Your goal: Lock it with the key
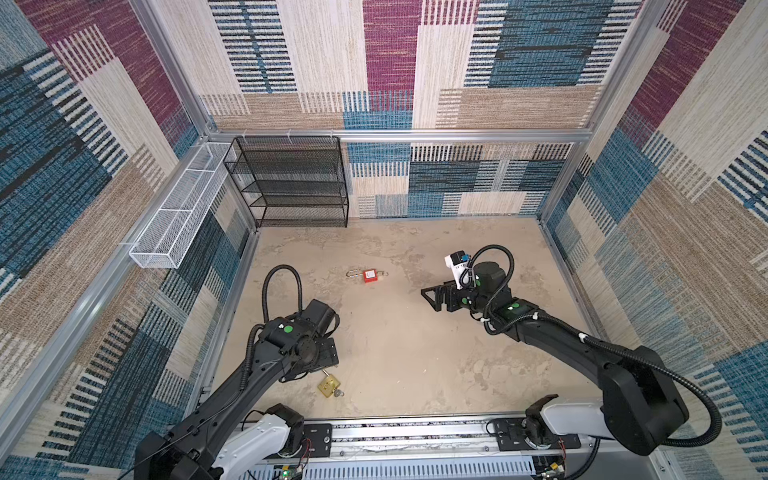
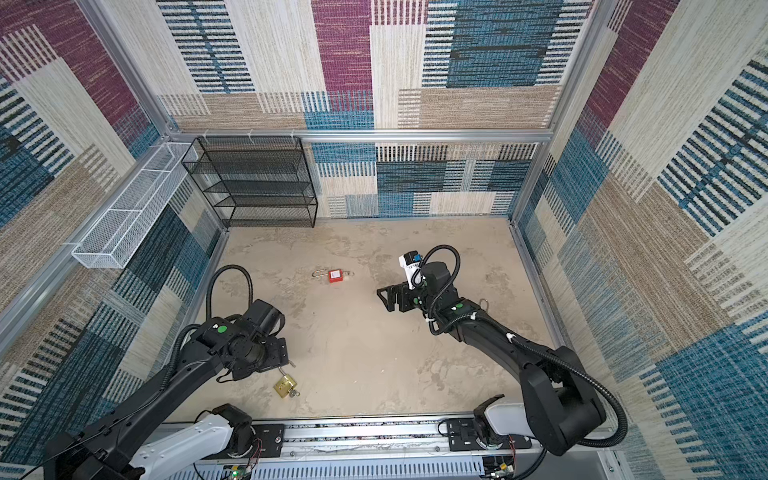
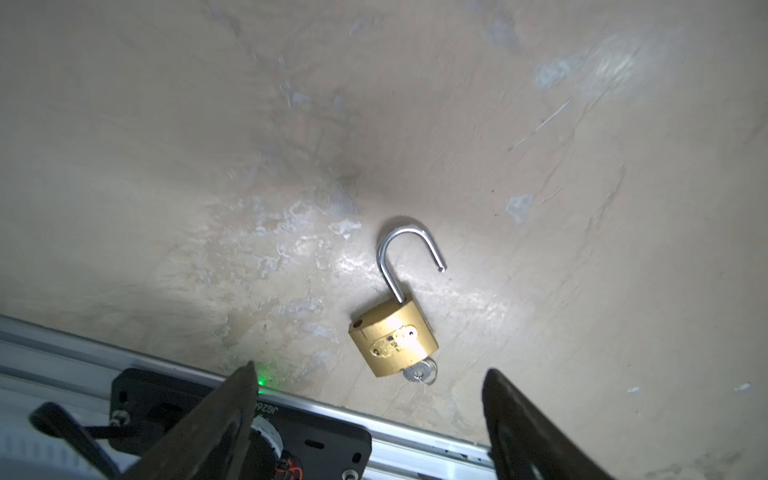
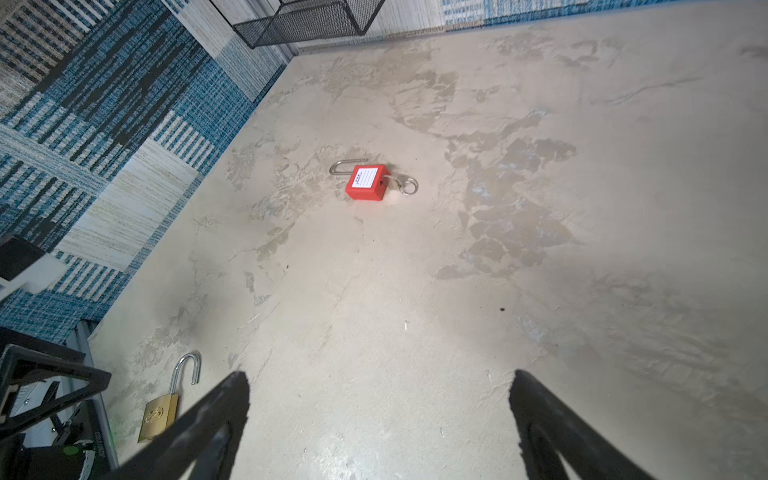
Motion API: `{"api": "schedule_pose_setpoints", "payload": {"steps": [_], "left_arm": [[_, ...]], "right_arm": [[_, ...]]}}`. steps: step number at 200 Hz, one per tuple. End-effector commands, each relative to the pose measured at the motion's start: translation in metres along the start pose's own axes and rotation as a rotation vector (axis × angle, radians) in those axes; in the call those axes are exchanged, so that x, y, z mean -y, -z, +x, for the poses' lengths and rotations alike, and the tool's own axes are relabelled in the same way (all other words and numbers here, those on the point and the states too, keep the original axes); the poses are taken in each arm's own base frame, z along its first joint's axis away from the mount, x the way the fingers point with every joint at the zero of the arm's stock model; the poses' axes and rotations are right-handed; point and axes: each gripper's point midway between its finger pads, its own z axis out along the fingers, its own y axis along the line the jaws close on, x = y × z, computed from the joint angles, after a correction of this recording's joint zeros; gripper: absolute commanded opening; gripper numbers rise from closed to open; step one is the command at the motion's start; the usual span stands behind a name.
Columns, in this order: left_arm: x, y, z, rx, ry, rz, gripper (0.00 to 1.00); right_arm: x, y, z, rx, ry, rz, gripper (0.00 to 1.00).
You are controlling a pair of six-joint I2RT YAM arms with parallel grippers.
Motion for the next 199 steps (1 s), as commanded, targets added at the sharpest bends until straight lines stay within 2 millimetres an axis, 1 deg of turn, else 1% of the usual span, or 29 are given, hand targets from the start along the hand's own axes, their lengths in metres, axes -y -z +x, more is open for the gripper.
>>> {"api": "schedule_pose_setpoints", "payload": {"steps": [1, 15, 23, 37, 58, 77, 96, 128, 168, 199], "left_arm": [[0.007, -0.013, 0.013, -0.025, 0.128, 0.049, 0.81], [0.013, -0.025, 0.019, -0.033, 0.144, 0.082, 0.75], [0.018, -0.03, 0.02, -0.039, 0.155, 0.105, 0.7], [0.028, -0.034, 0.021, -0.057, 0.162, 0.137, 0.68], [0.028, -0.038, 0.019, -0.059, 0.154, 0.097, 0.68], [0.024, -0.046, 0.024, -0.087, 0.173, 0.06, 0.75], [0.021, -0.051, 0.03, -0.114, 0.167, 0.033, 0.77], [0.012, -0.058, 0.04, -0.137, 0.196, 0.006, 0.77], [0.015, -0.061, 0.042, -0.138, 0.213, 0.033, 0.77], [0.018, -0.065, 0.041, -0.136, 0.216, 0.043, 0.72]], "right_arm": [[-0.006, -0.006, 0.003, 0.007, 0.028, -0.053, 0.99], [-0.004, -0.011, 0.009, -0.014, 0.037, -0.053, 0.99], [-0.002, -0.013, 0.011, -0.024, 0.039, -0.052, 0.99], [-0.002, -0.014, 0.012, -0.026, 0.04, -0.056, 0.99], [-0.003, -0.015, 0.009, -0.018, 0.04, -0.058, 0.99], [-0.003, -0.016, 0.008, -0.021, 0.05, -0.055, 0.99], [-0.002, -0.014, 0.004, -0.012, 0.059, -0.04, 0.99], [-0.001, -0.011, 0.007, -0.011, 0.055, -0.036, 0.99], [0.003, -0.011, 0.012, -0.022, 0.064, -0.022, 0.99], [0.0, -0.008, 0.011, -0.02, 0.07, -0.029, 0.99]]}}
